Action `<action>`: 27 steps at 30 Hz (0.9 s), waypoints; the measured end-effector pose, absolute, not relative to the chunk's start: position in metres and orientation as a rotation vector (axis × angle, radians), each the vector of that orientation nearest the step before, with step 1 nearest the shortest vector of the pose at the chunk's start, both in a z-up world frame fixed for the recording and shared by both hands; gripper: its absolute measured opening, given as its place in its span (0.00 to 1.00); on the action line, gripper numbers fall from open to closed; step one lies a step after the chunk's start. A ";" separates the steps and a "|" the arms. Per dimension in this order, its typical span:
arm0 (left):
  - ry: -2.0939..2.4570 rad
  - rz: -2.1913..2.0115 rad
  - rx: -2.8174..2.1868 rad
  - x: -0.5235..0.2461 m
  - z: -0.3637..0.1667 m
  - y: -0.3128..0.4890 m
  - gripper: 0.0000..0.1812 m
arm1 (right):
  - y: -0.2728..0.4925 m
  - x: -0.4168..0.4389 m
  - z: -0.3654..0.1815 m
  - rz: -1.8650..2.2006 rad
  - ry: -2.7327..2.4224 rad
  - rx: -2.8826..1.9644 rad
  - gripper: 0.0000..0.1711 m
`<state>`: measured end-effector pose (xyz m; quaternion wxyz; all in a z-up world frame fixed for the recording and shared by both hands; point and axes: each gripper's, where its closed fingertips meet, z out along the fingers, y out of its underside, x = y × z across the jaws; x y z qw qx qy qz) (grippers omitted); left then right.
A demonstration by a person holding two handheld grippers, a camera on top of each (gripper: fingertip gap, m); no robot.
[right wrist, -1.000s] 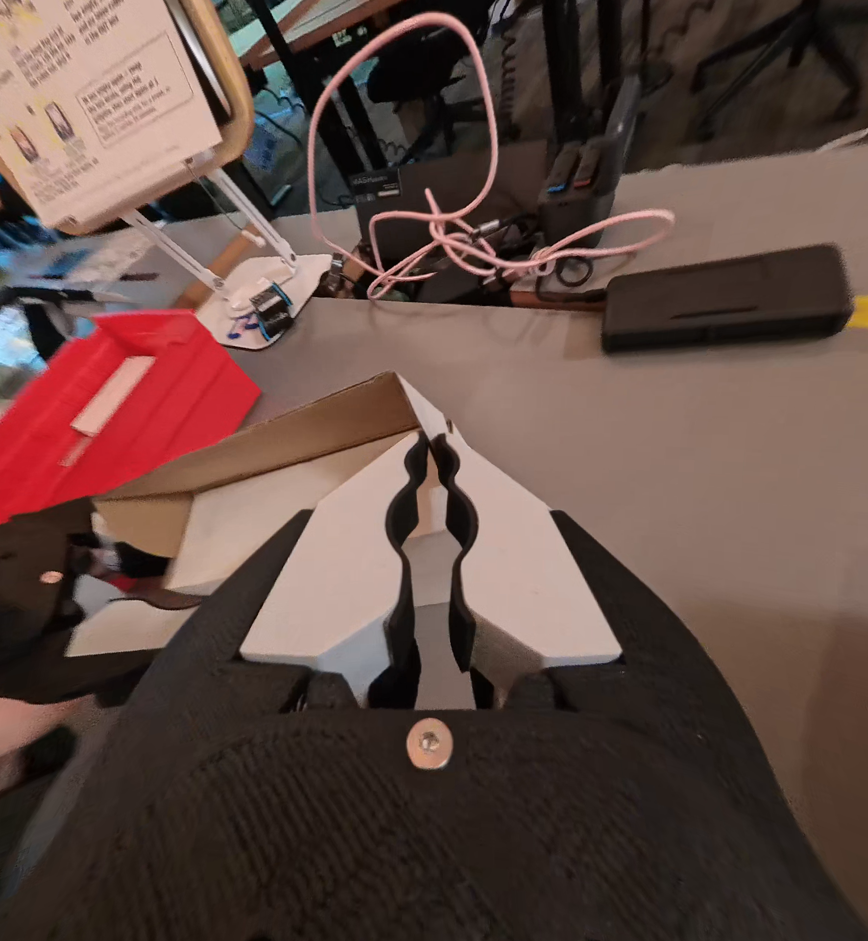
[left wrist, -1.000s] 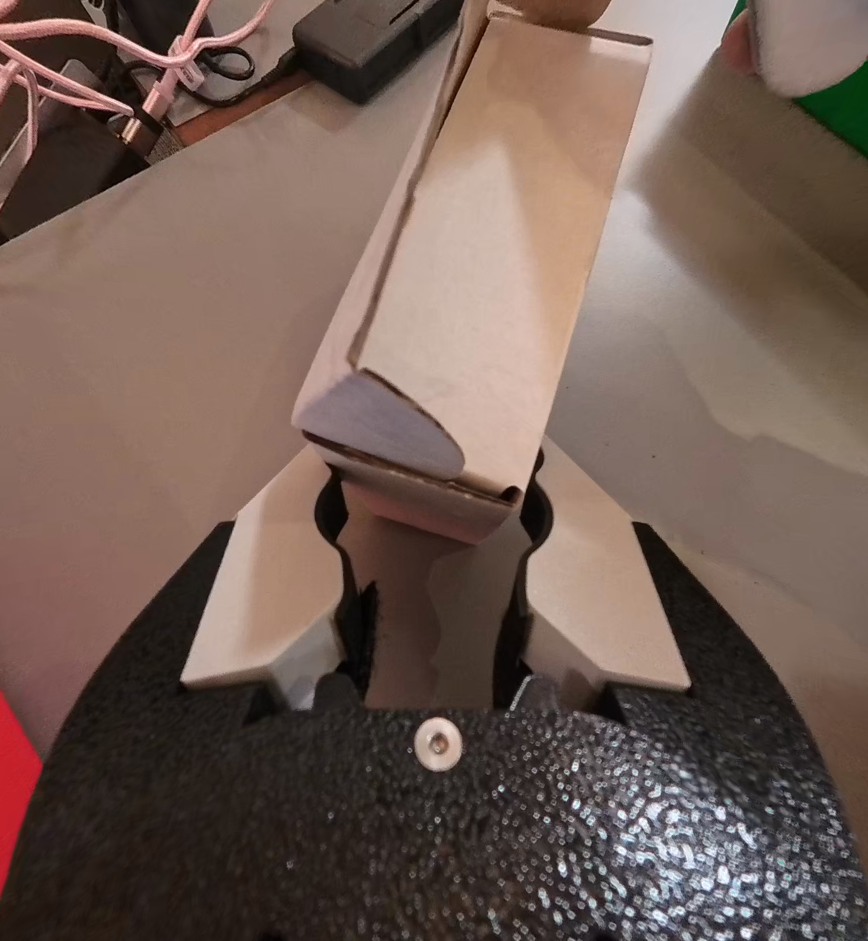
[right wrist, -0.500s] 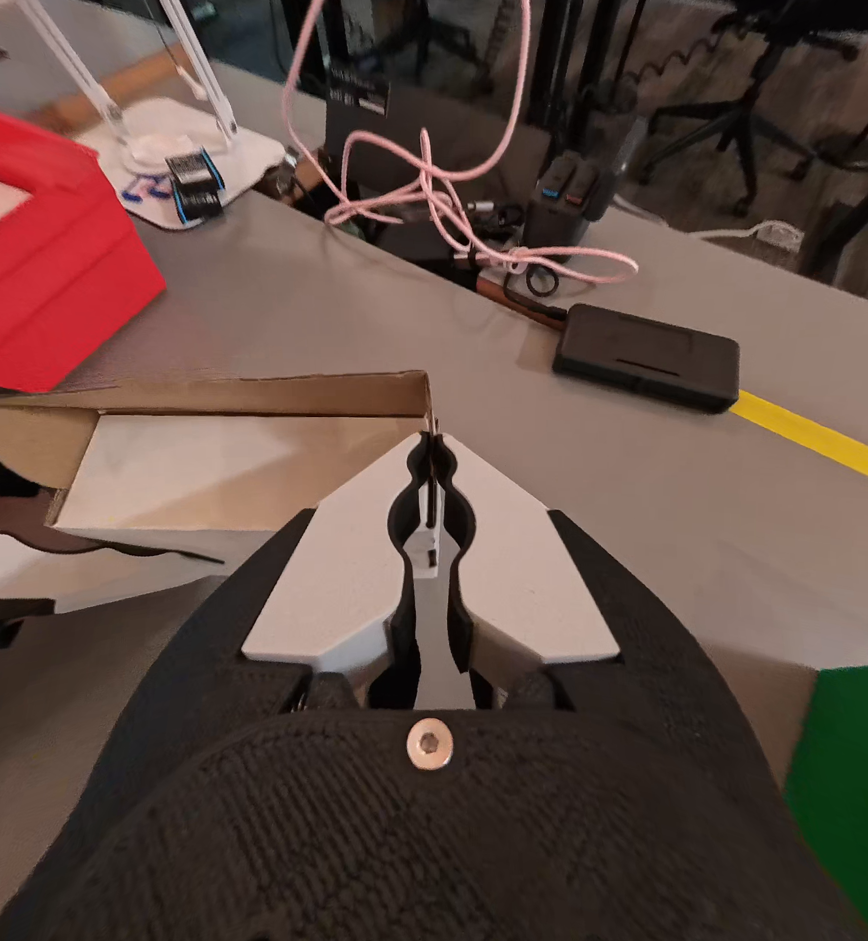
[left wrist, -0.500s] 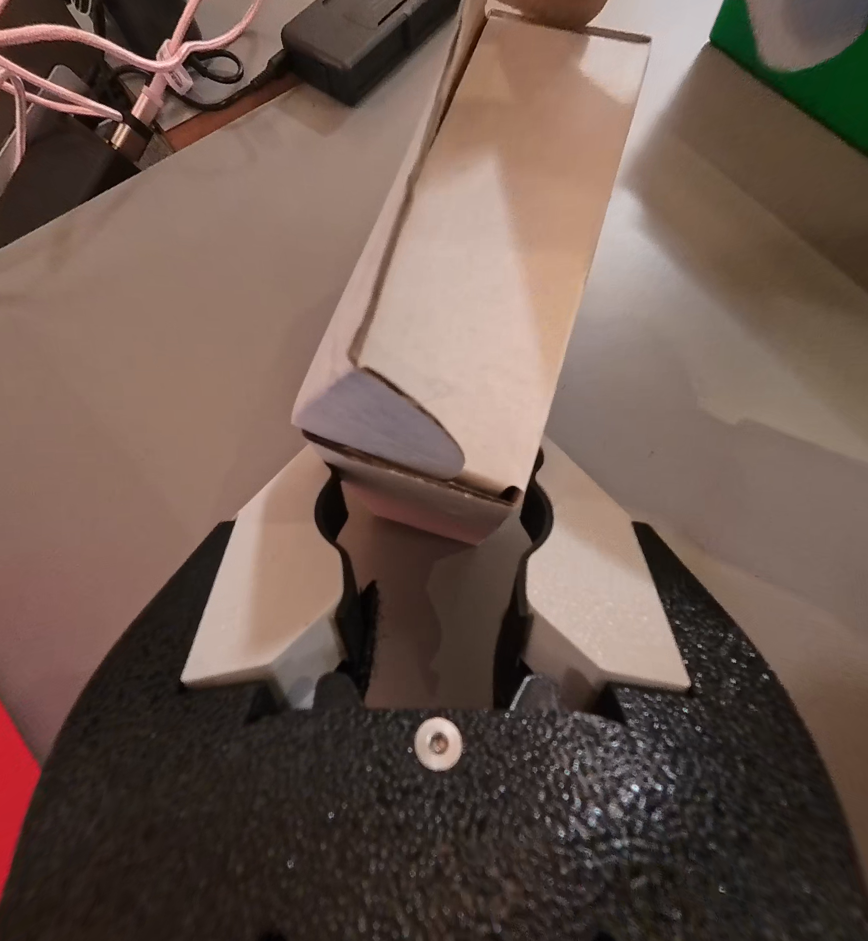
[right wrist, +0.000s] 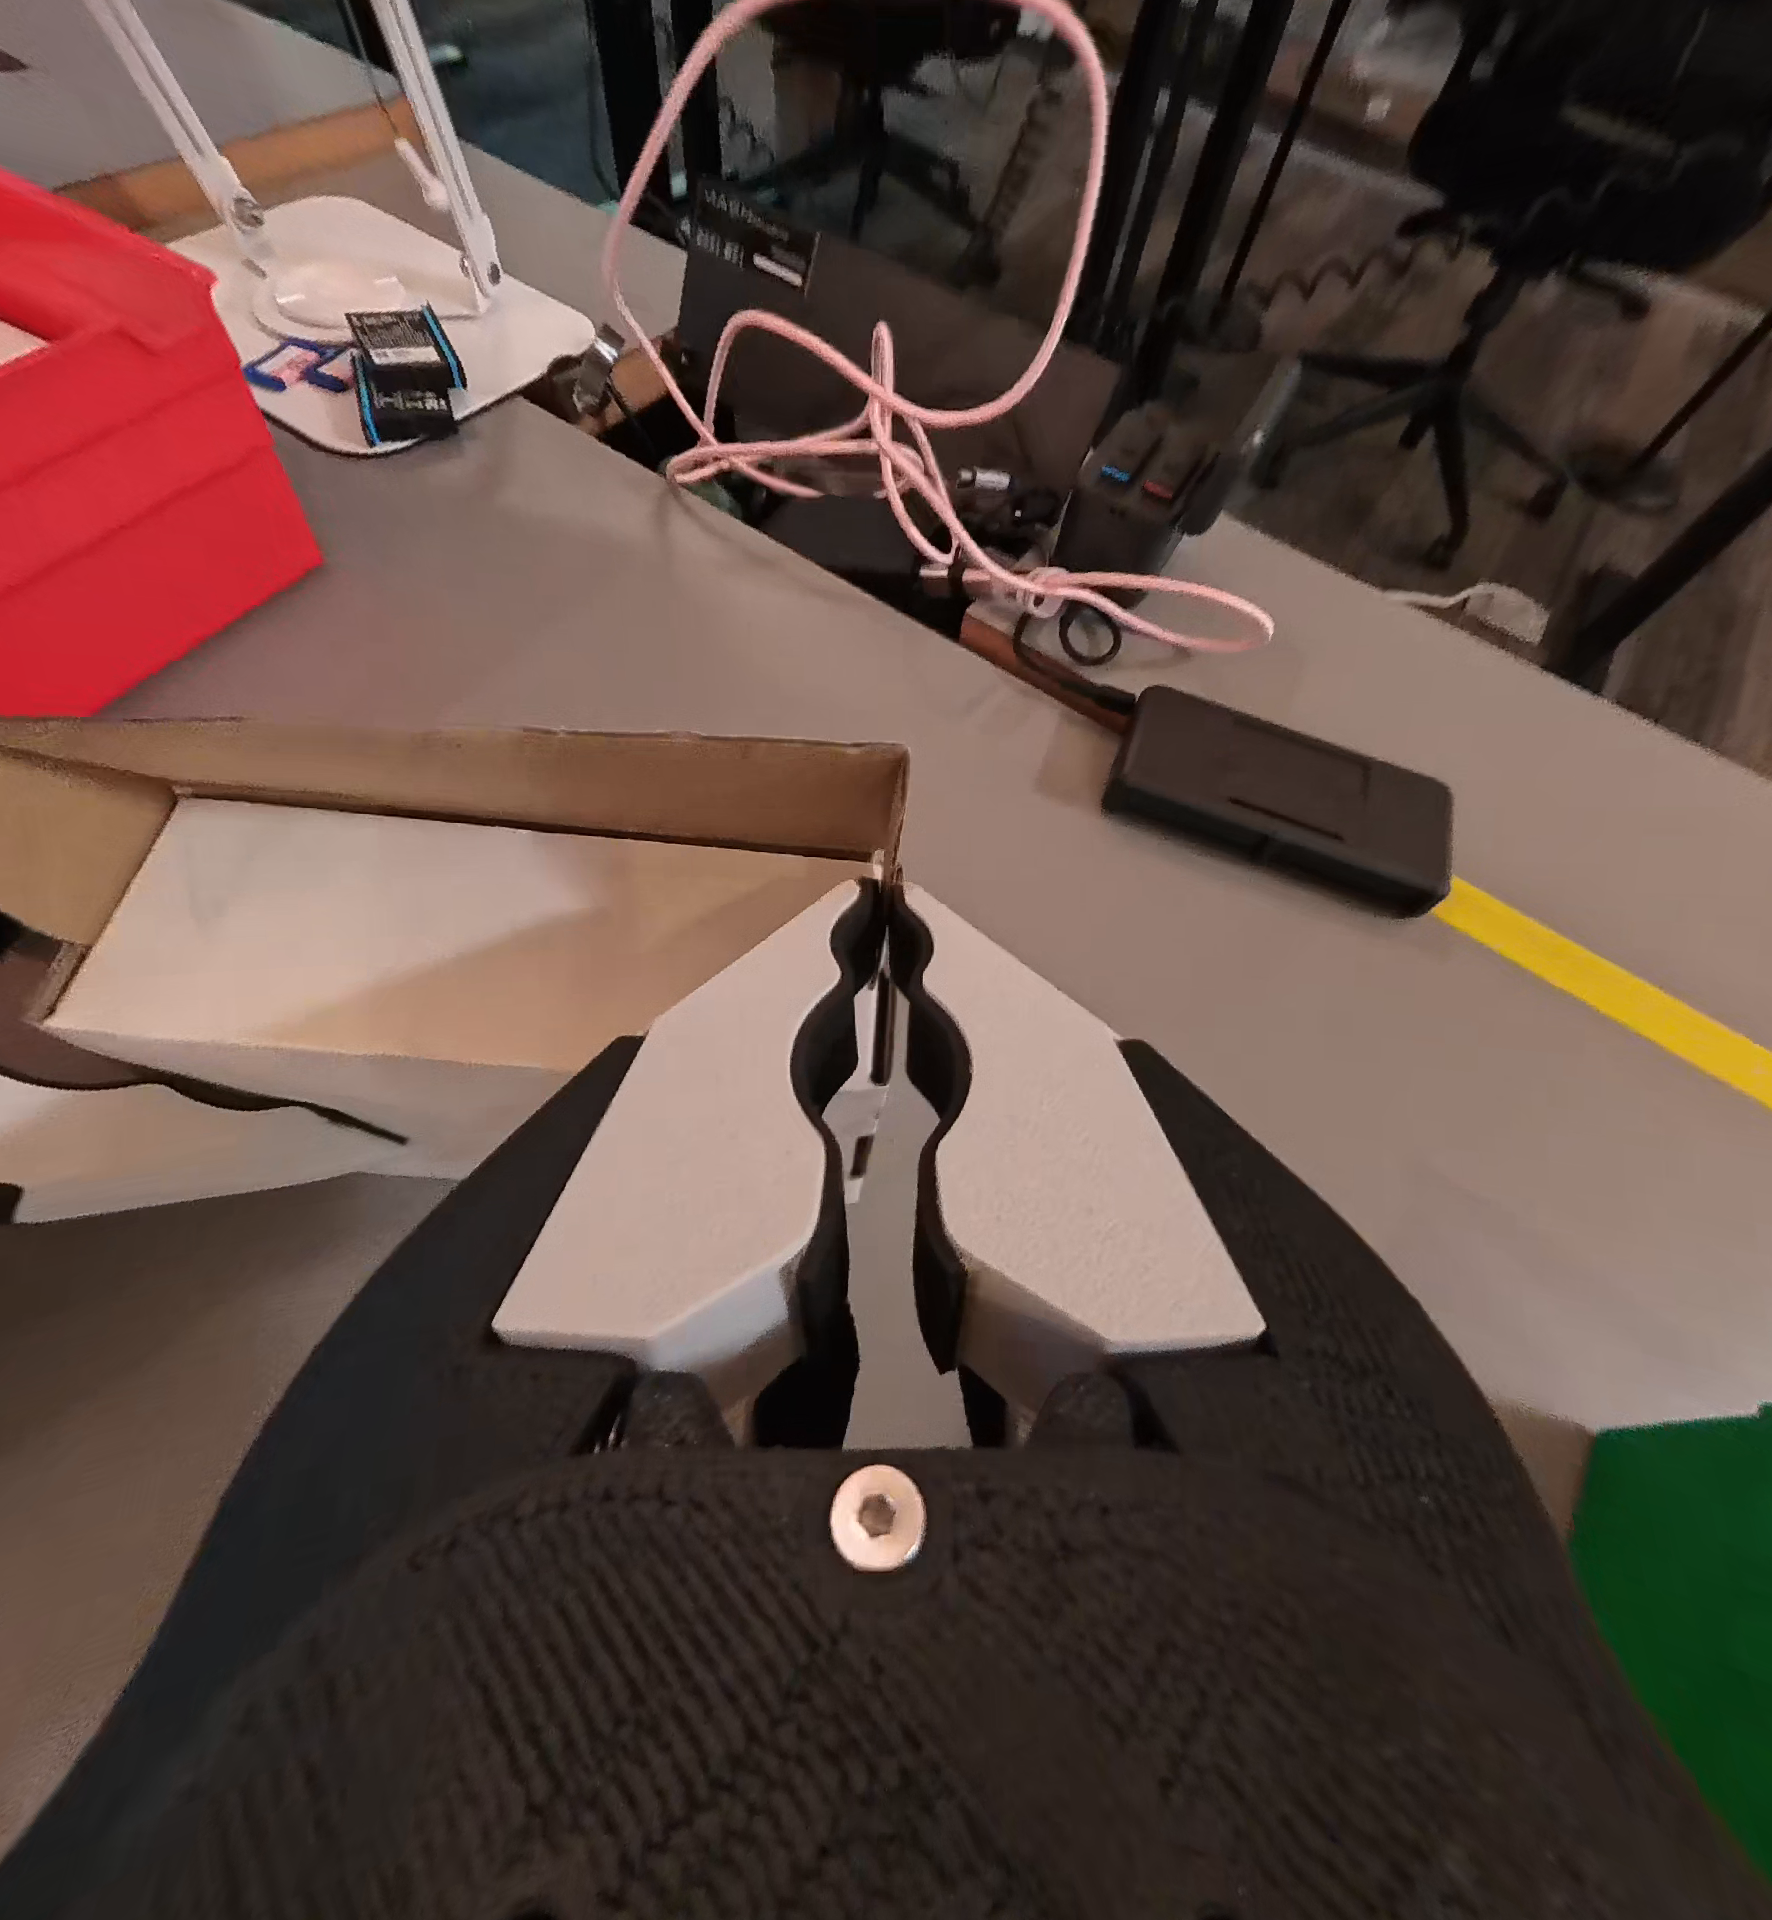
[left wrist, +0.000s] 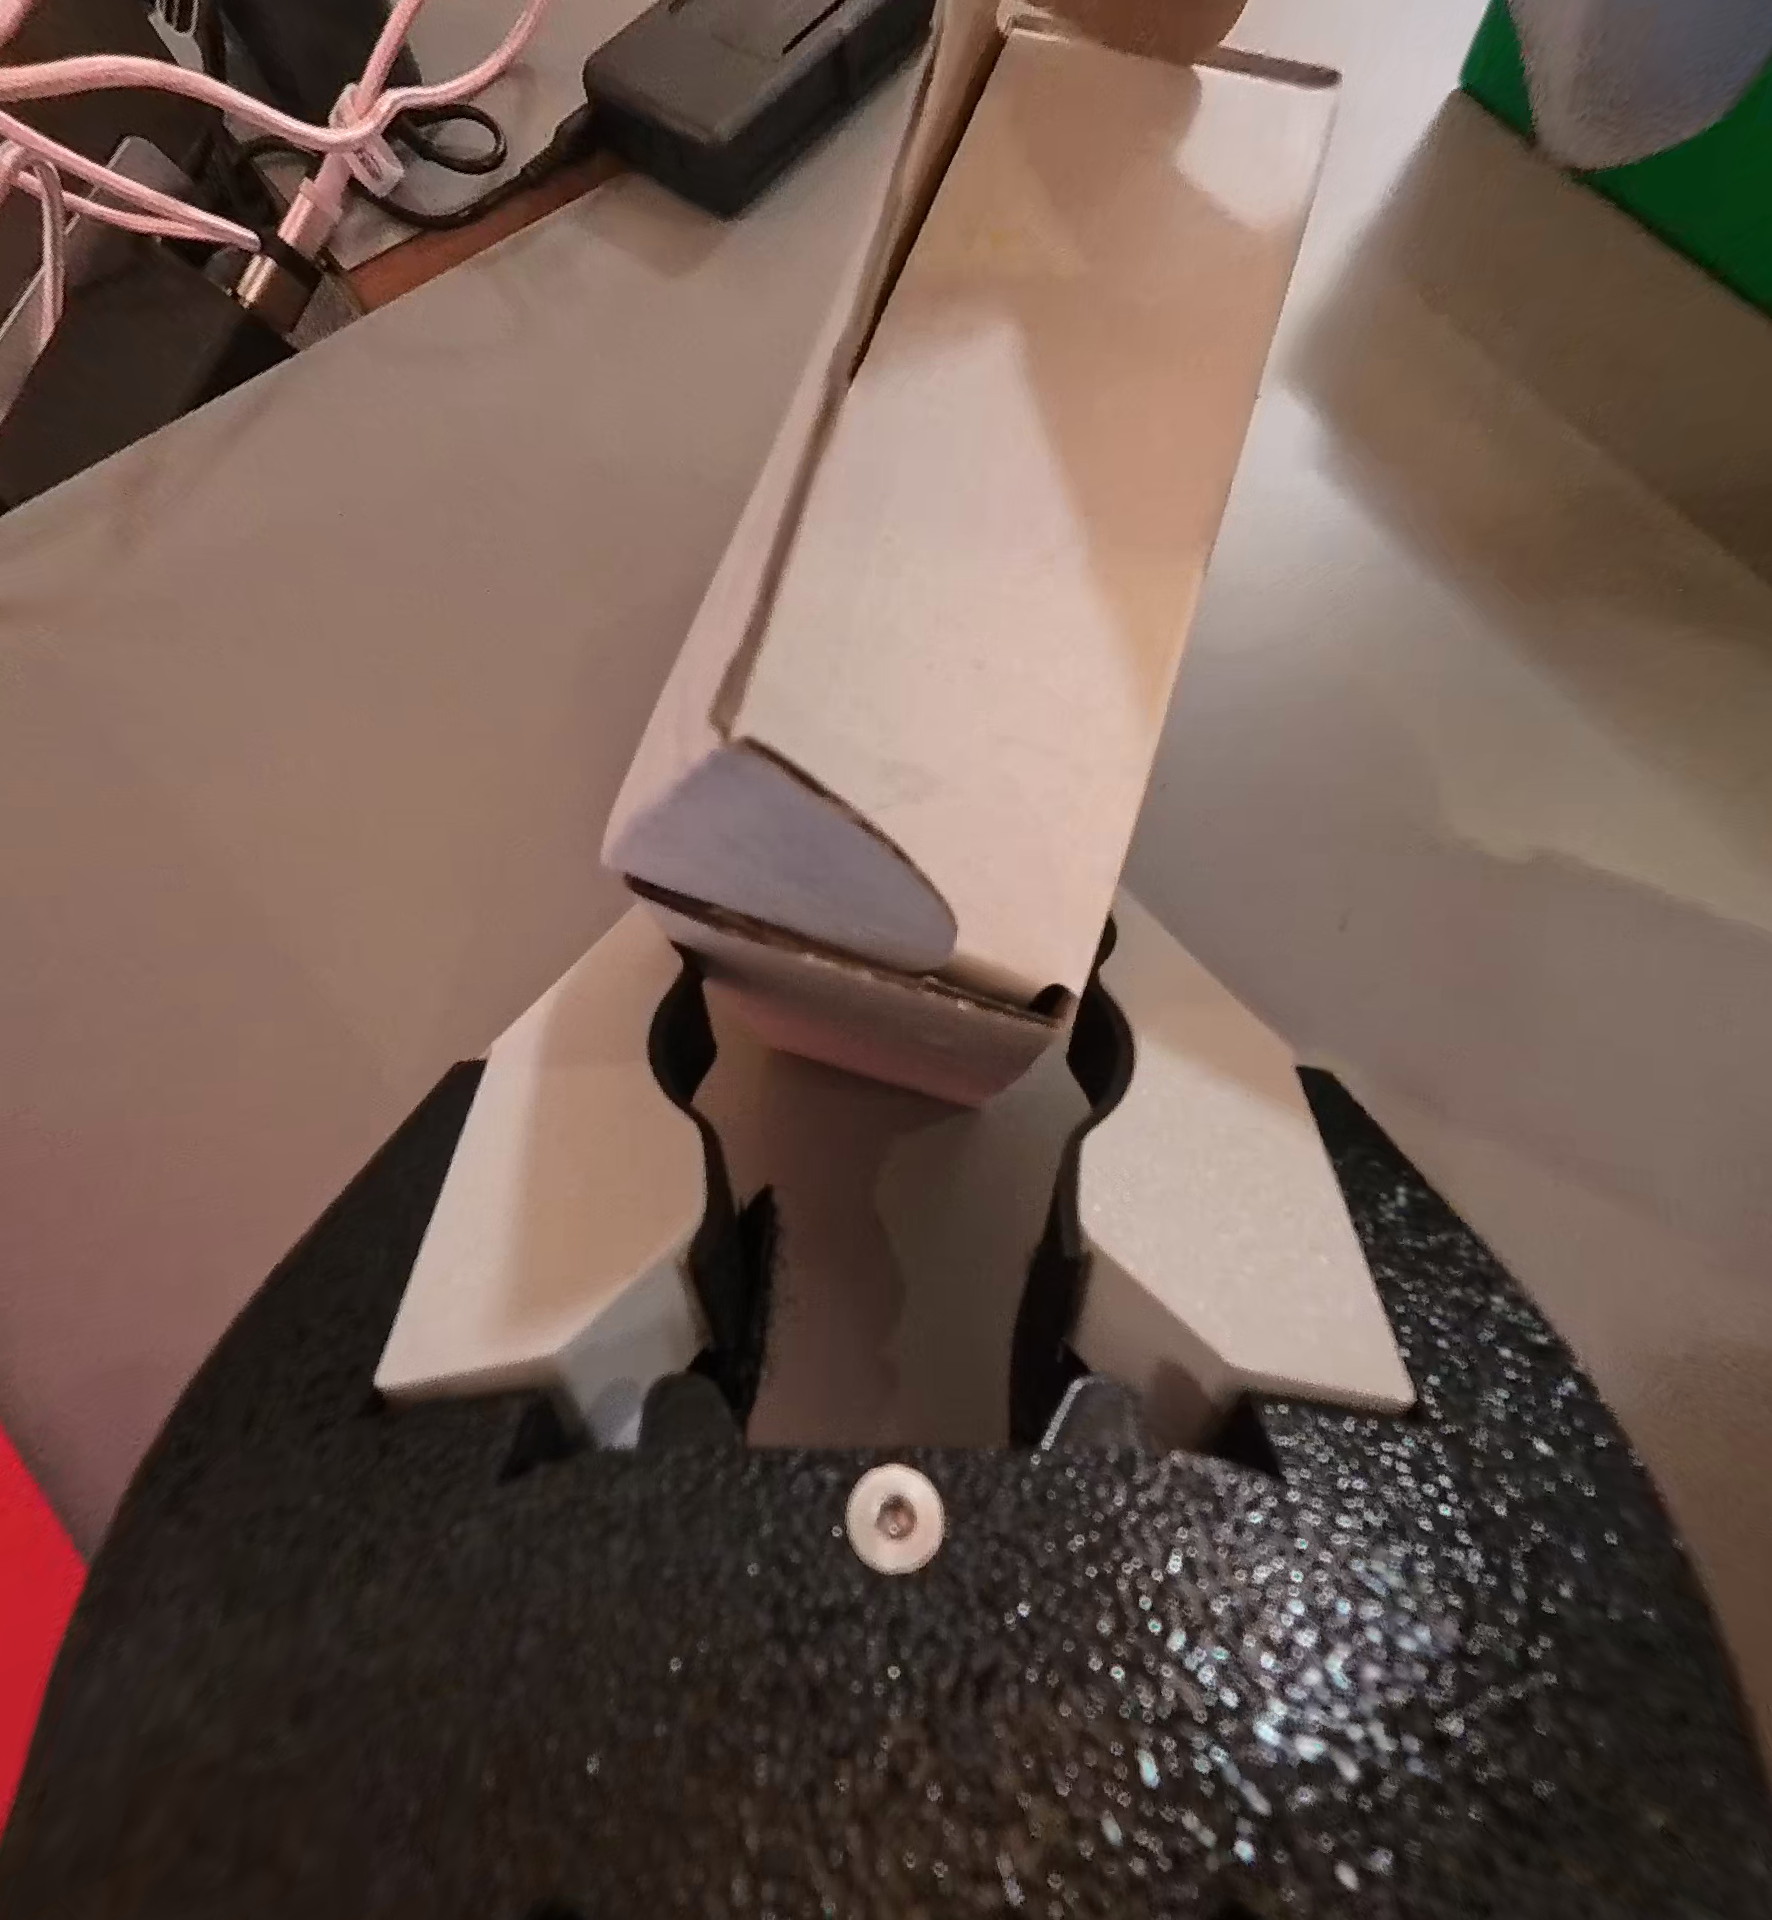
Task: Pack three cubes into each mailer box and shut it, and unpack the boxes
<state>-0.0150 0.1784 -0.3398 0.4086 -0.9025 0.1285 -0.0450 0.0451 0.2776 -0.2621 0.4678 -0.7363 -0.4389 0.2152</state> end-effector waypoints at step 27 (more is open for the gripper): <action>0.394 -0.152 -2.231 -0.012 -0.339 0.180 0.38 | 0.208 0.043 -0.202 0.464 -1.322 -1.251 0.26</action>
